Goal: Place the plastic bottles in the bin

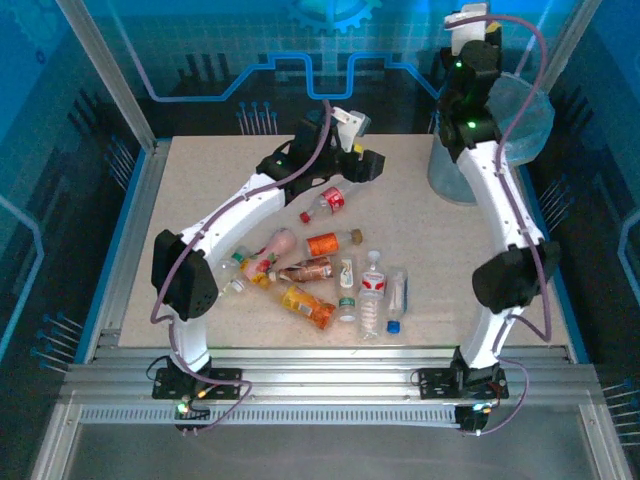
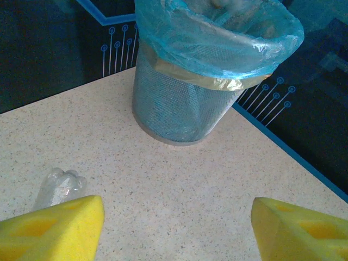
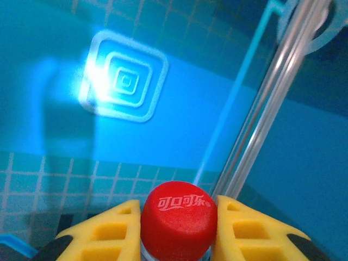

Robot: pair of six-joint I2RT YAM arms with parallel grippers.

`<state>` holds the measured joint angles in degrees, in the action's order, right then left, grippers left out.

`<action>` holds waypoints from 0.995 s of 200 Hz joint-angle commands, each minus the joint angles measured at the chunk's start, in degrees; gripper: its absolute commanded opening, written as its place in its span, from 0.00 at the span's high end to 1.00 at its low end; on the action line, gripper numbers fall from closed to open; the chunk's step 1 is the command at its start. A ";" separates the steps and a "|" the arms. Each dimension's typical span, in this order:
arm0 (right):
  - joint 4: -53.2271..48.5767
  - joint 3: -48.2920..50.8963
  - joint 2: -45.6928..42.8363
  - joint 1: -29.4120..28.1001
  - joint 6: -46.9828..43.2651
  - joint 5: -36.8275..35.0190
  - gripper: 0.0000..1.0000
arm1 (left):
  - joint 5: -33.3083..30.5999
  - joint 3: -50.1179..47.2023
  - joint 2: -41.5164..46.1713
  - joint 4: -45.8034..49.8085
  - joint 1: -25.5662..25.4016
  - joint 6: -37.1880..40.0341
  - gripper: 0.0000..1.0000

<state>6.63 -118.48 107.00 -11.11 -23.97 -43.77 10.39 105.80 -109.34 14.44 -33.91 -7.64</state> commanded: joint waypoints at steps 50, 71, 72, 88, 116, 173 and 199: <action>4.03 -18.55 15.93 0.69 -11.05 -7.81 1.00 | -0.64 2.52 -0.74 1.03 -0.15 1.74 0.27; 4.12 -20.03 17.54 0.00 -12.73 -7.66 1.00 | -0.64 3.01 -1.53 0.81 -0.12 1.36 0.27; 4.06 -20.12 17.63 -0.03 -12.80 -7.66 1.00 | -0.64 3.01 -1.55 0.75 -0.16 1.25 0.27; 1.38 -23.63 19.52 -0.87 -13.15 -8.51 1.00 | -0.73 3.23 -2.01 0.53 -0.11 0.74 0.26; -8.99 -31.83 23.76 -1.76 -6.94 -7.98 1.00 | -0.98 3.36 -2.55 -0.02 -0.12 0.08 0.26; -17.96 -30.36 24.70 1.58 5.17 -10.40 1.00 | -1.19 3.19 -1.95 1.99 0.34 1.37 0.26; -20.45 -27.41 23.57 3.57 9.49 -11.20 1.00 | -1.32 2.99 -1.41 2.13 0.88 2.16 0.25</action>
<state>-9.67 -147.79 131.61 -9.87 -21.58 -52.77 9.72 107.31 -111.31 15.16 -33.71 -7.07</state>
